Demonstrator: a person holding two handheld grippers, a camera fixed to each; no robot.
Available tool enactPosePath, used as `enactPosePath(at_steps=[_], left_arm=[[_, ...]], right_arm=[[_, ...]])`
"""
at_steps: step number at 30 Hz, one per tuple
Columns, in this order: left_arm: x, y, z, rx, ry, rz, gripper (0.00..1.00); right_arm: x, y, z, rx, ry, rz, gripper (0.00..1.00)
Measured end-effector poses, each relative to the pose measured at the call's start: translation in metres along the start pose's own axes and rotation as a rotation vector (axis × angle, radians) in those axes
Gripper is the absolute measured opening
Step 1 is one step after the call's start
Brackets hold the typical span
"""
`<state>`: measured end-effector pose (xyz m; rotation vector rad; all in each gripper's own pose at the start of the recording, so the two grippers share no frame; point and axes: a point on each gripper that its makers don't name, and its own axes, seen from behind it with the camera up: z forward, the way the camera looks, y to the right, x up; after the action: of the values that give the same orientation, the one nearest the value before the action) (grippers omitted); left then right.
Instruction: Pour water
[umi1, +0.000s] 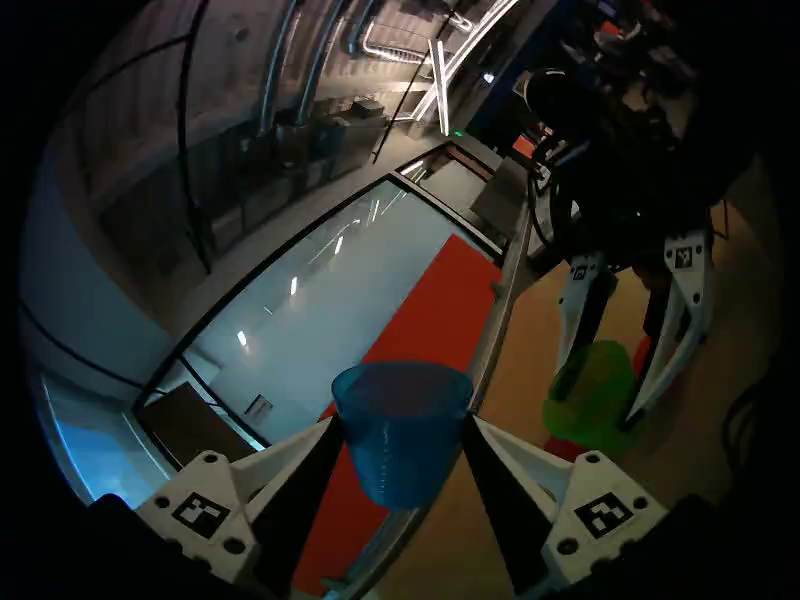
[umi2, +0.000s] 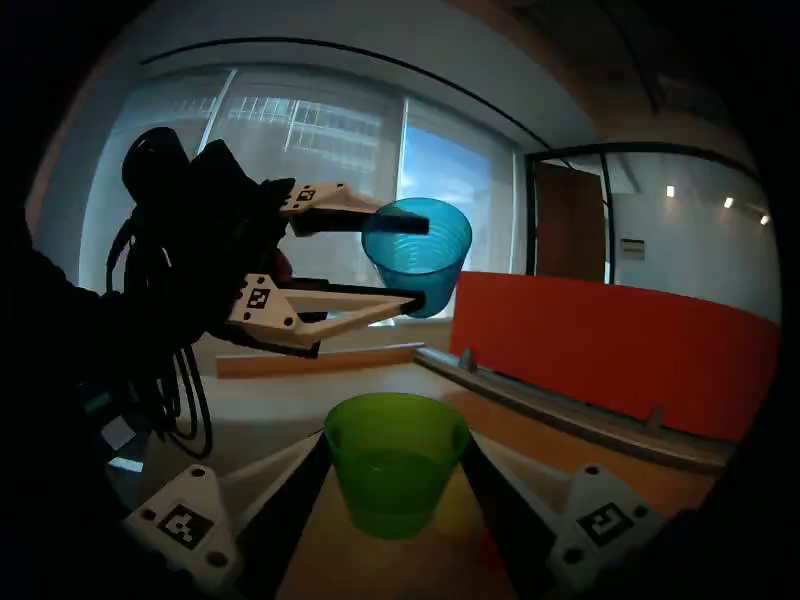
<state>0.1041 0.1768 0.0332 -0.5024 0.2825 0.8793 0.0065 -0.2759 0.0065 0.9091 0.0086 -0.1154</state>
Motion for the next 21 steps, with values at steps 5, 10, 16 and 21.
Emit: enactPosePath(at_steps=[5, 10, 16, 21], left_arm=[[-0.003, -0.002, 0.001, -0.008, -0.001, -0.139, 0.82], [-0.012, -0.004, 0.005, -0.009, -0.025, -0.282, 0.83], [-0.013, -0.002, 0.004, -0.036, -0.013, -0.470, 0.82], [-0.017, -0.001, 0.003, -0.056, -0.012, -0.607, 0.83]], right_arm=[[0.002, 0.001, -0.003, -0.005, 0.005, 0.001, 0.91], [0.004, 0.001, -0.007, -0.010, 0.006, -0.005, 0.91], [0.007, 0.001, -0.010, -0.015, 0.011, -0.005, 0.91], [0.010, 0.003, -0.012, -0.023, 0.016, -0.004, 0.91]])
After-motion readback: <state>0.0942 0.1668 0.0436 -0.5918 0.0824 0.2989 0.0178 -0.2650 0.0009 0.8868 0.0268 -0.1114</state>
